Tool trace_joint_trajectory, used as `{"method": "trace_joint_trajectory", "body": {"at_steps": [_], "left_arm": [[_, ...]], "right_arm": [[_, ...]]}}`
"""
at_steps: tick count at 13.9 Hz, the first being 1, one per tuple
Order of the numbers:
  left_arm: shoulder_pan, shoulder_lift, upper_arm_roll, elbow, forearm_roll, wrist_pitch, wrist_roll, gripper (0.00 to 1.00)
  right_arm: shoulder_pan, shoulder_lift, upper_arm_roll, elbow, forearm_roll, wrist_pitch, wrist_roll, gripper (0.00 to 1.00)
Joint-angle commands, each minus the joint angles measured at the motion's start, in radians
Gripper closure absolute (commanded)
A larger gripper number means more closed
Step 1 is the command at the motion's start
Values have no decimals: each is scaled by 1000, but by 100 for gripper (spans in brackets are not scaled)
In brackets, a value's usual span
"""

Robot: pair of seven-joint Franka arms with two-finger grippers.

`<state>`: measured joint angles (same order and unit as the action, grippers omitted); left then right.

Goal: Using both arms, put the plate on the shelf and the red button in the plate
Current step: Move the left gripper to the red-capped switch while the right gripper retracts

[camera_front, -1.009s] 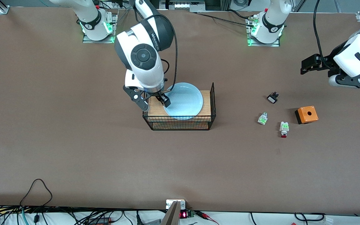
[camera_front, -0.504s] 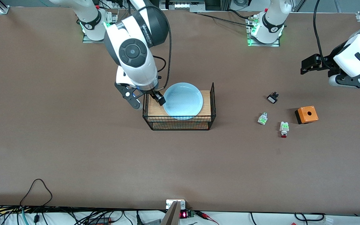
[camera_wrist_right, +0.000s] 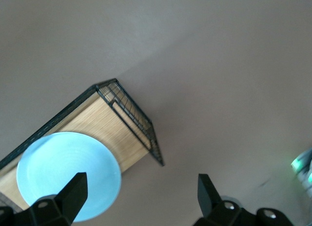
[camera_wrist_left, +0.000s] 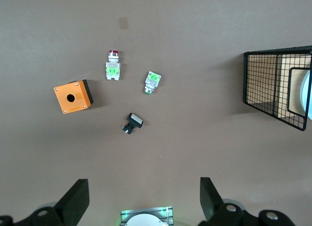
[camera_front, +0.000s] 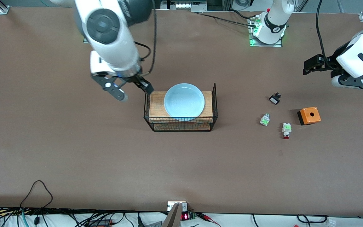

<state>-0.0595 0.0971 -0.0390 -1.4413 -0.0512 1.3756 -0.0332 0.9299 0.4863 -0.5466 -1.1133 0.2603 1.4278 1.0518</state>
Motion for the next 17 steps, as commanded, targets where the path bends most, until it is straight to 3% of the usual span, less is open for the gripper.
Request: {"method": "trace_joint_trajectory", "body": {"at_steps": [1, 7, 10, 13, 15, 17], "left_arm": [[3, -3, -1, 16, 1, -12, 6, 0], [0, 9, -1, 15, 4, -3, 10, 0], [1, 88, -4, 9, 16, 72, 12, 0], [30, 203, -1, 2, 19, 172, 30, 0], [41, 278, 1, -4, 21, 242, 51, 0], [41, 306, -1, -95, 69, 395, 52, 0]], "right_arm": [[-20, -38, -70, 9, 7, -50, -261, 0], [-178, -121, -82, -2, -84, -99, -800, 0], [-279, -190, -64, -40, -148, -109, -1066, 0], [-431, -253, 35, -108, -228, -52, -1326, 0], [-549, -314, 140, -207, -251, 14, -1389, 0], [-643, -348, 224, -278, -250, 31, -1389, 0]]}}
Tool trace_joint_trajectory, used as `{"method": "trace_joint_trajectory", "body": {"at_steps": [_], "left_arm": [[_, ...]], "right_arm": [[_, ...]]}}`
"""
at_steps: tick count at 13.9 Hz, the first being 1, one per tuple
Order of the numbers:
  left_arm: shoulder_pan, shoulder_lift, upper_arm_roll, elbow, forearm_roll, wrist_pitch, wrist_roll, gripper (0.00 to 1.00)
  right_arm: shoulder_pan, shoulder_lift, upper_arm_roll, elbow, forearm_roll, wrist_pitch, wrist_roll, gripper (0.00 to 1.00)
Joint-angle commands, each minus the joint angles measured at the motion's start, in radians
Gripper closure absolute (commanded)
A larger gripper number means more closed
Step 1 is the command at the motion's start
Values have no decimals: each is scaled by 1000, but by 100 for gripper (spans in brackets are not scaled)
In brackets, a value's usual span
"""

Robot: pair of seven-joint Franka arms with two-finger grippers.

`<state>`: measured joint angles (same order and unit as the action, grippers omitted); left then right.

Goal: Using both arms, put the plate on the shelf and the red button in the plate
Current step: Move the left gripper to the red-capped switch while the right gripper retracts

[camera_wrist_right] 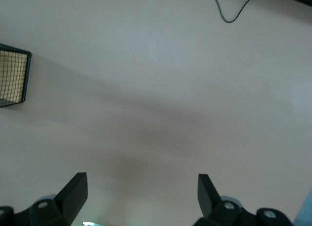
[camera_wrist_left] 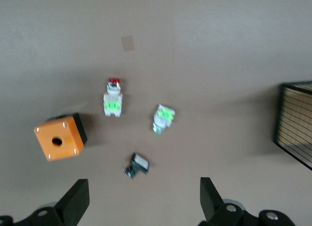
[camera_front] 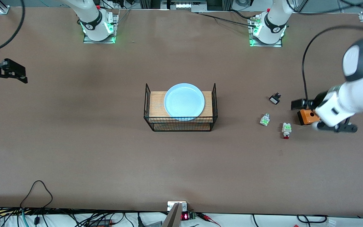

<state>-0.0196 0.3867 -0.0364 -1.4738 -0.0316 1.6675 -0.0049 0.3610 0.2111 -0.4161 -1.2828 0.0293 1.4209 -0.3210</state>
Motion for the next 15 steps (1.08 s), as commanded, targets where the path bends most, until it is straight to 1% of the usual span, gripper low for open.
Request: {"method": "trace_joint_trajectory", "body": {"at_steps": [1, 2, 3, 5, 6, 7, 9, 10, 11, 12, 13, 14, 15], "left_arm": [[0, 14, -2, -126, 56, 195, 23, 0], [1, 17, -2, -184, 58, 287, 23, 0], [1, 23, -2, -218, 58, 348, 23, 0], [7, 52, -2, -263, 74, 457, 37, 0], [15, 79, -2, -275, 79, 512, 51, 0], [15, 95, -2, -292, 79, 555, 66, 0], [36, 106, -2, -325, 79, 621, 159, 0], [67, 115, -3, -333, 79, 647, 216, 0], [91, 127, -8, -333, 78, 656, 244, 0], [95, 136, -10, -335, 78, 658, 244, 0], [95, 149, -10, -339, 76, 660, 238, 0], [93, 150, -8, -349, 76, 663, 229, 0], [93, 155, -8, -352, 76, 664, 217, 0]], "right_arm": [[-101, -75, 102, -125, -11, 55, -18, 0], [-115, -79, 103, -145, -11, 64, -20, 0], [-128, -84, 103, -168, -14, 76, -36, 0], [-164, -87, 105, -194, -20, 114, -187, 0], [-174, -87, 112, -194, -35, 142, -276, 0], [-180, -88, 137, -194, -95, 156, -318, 0], [-180, -104, 201, -191, -175, 138, -255, 0], [-180, -113, 209, -193, -181, 133, -125, 0], [-185, -119, 210, -194, -174, 115, 25, 0], [-189, -121, 214, -194, -169, 107, 70, 0], [-215, -124, 214, -197, -142, 110, 68, 0], [-255, -127, 214, -207, -93, 124, 69, 0], [-270, -130, 214, -207, -60, 148, 79, 0]]}}
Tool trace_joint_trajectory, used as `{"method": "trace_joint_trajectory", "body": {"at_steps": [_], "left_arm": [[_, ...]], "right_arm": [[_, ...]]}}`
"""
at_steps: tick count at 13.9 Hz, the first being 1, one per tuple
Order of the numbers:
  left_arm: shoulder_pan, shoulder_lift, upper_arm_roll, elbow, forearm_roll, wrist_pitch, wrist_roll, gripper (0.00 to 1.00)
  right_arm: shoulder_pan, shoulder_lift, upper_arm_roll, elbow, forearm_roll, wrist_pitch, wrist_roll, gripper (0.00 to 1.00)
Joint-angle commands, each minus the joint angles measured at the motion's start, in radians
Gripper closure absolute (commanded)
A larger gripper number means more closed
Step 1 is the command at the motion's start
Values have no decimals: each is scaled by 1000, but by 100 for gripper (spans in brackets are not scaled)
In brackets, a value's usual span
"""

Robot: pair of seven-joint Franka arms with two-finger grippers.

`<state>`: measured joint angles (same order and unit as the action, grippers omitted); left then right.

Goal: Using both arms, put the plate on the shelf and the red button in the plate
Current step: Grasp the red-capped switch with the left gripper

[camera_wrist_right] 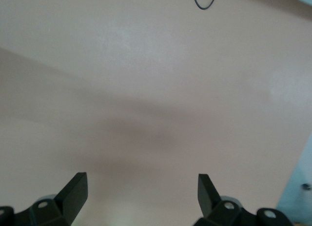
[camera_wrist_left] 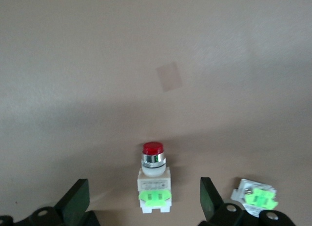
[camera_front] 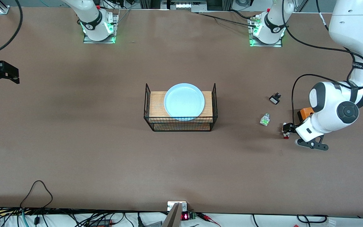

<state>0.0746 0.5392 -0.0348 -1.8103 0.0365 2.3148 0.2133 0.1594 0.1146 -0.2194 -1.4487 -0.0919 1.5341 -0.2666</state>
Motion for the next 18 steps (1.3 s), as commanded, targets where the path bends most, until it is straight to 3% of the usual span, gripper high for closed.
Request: {"method": "trace_joint_trajectory", "body": {"at_steps": [1, 5, 7, 9, 10, 14, 18], "left_arm": [[1, 13, -11, -24, 5, 37, -12, 0], [5, 10, -11, -182, 3, 276, -64, 0], [8, 10, -11, -201, 3, 296, -64, 5], [8, 13, -11, -202, 3, 298, -66, 21], [8, 12, -11, -202, 3, 298, -66, 36], [10, 7, -11, -204, 3, 295, -61, 77], [10, -8, -13, -195, 3, 278, -67, 82]], "right_arm": [[-69, -32, 17, -44, 64, 61, 21, 0], [-70, -33, 17, -81, 74, 75, 23, 0], [-58, -33, 20, -81, 81, 75, 33, 0], [-60, -27, 20, -87, 93, 151, 33, 0], [-69, -24, 20, -100, 93, 179, 35, 0], [-87, -16, 17, -96, 92, 186, 24, 0], [-86, 5, 17, -41, 81, 94, 26, 0]]}}
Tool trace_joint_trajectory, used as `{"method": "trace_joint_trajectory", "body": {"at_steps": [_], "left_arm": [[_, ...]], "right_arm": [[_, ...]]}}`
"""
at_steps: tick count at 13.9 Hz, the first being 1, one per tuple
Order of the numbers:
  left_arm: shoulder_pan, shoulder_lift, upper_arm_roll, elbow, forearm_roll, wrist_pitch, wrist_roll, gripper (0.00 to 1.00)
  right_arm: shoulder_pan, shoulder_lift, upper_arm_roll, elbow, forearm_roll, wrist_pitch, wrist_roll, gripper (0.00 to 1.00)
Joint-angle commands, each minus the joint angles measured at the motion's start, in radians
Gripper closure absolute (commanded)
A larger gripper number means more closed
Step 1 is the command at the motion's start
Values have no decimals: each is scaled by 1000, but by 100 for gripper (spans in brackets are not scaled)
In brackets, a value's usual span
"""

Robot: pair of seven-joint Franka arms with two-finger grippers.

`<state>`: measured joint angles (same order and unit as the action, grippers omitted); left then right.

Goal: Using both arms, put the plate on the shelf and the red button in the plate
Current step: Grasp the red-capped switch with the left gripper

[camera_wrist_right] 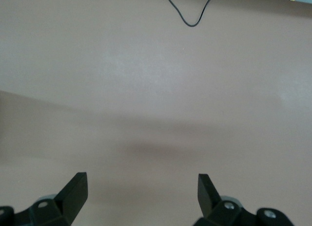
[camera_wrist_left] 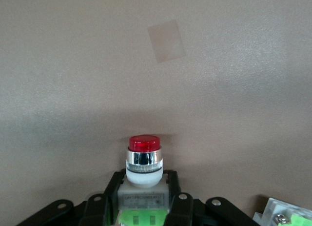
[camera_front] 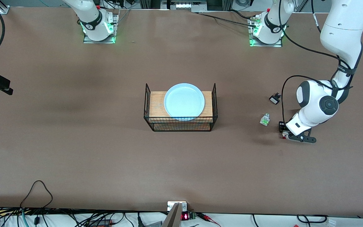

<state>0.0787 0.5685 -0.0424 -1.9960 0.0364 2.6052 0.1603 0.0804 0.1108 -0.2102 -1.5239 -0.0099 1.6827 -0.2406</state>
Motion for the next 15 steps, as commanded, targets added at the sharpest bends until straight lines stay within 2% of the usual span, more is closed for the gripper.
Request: {"method": "trace_joint_trajectory", "body": {"at_steps": [1, 3, 6, 8, 12, 15], "left_arm": [[0, -53, -10, -4, 4, -40, -16, 82], [-5, -75, -13, 44, 5, -121, -7, 84], [-13, -119, -20, 193, 7, -392, -5, 86], [-11, -122, -37, 268, -6, -503, -13, 85], [-11, -185, -149, 362, -7, -678, -95, 85], [-16, -188, -258, 489, -6, -833, -224, 85]], "right_arm": [[-7, 13, 8, 42, -1, -64, 0, 0], [-7, 12, 8, 42, -2, -66, 0, 0], [-8, 13, 6, 42, -4, -64, 0, 0], [-7, 15, 6, 42, -5, -64, -2, 0], [-7, 16, 6, 42, -18, -63, -2, 0], [-4, 17, 6, 44, -15, -61, 1, 0]]}}
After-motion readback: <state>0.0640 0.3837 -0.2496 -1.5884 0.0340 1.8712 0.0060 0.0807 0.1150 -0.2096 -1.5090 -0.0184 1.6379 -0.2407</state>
